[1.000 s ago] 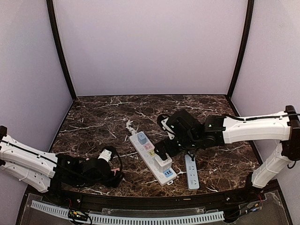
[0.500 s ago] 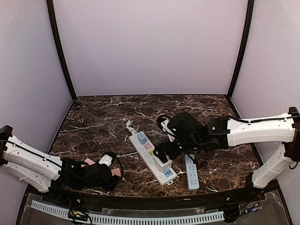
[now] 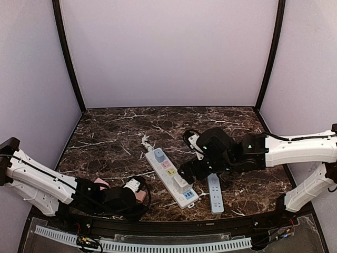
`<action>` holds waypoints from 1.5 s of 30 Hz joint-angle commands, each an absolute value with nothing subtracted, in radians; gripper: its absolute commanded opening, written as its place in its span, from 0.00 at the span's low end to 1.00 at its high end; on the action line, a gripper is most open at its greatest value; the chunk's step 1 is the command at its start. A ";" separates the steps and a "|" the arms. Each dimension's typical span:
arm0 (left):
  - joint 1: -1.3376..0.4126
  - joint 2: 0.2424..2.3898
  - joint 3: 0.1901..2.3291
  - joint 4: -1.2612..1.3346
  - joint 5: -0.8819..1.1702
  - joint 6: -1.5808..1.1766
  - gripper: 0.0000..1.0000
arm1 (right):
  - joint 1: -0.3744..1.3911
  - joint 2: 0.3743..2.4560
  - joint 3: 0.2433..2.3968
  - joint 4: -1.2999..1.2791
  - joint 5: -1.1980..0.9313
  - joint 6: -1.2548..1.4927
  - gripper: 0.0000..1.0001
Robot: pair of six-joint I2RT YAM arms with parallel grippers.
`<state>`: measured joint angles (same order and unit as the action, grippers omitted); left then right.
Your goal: Insert the plug
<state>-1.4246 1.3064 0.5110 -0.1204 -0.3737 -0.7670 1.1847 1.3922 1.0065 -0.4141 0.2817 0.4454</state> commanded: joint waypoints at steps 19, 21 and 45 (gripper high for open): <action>-1.455 1.465 0.652 -0.314 -0.672 -0.789 0.73 | 1.205 1.390 0.996 -0.406 0.293 0.481 0.99; -1.455 1.486 0.658 -0.286 -0.675 -0.784 0.72 | 1.208 1.402 1.004 -0.409 0.295 0.481 0.99; -1.455 1.547 0.629 -0.073 -0.695 -0.632 0.35 | 1.214 1.411 1.040 -0.415 0.177 0.543 0.99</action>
<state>-1.4513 1.5867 0.6704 -0.1864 -0.6956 -0.7574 1.2045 1.4094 0.9955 -0.4187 0.2409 0.5056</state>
